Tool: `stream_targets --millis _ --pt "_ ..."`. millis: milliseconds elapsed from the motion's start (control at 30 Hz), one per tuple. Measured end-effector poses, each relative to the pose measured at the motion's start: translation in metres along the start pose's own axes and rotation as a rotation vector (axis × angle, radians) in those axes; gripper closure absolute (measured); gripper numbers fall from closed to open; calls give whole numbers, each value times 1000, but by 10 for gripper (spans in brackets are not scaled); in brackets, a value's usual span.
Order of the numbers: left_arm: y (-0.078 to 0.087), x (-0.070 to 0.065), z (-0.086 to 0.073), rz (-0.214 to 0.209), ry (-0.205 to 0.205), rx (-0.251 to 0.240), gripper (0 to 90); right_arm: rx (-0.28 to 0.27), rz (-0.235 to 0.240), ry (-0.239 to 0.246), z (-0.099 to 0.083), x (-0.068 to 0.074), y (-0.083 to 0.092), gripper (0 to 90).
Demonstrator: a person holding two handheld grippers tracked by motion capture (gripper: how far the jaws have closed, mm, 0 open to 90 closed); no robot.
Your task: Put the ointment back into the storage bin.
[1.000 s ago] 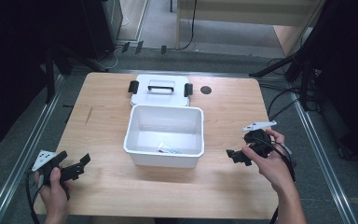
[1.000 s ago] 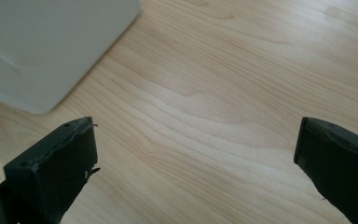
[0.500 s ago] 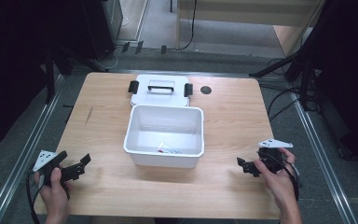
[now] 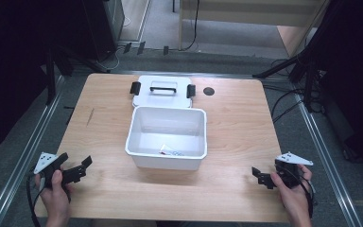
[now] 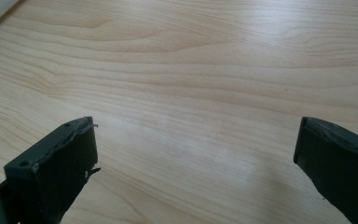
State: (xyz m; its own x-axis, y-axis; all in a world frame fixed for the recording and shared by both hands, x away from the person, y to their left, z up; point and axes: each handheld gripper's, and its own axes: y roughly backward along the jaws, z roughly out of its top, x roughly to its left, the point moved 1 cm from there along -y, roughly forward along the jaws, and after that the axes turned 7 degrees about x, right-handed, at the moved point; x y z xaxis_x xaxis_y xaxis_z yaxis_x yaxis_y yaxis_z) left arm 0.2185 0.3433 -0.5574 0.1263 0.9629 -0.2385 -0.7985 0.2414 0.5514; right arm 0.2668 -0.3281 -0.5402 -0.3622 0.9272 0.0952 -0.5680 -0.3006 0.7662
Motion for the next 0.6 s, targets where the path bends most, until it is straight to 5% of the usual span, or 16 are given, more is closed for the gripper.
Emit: stream_targets --millis 600 --pt "0 -2 0 7 -15 -4 0 -46 -35 -57 -35 -18 14 3"
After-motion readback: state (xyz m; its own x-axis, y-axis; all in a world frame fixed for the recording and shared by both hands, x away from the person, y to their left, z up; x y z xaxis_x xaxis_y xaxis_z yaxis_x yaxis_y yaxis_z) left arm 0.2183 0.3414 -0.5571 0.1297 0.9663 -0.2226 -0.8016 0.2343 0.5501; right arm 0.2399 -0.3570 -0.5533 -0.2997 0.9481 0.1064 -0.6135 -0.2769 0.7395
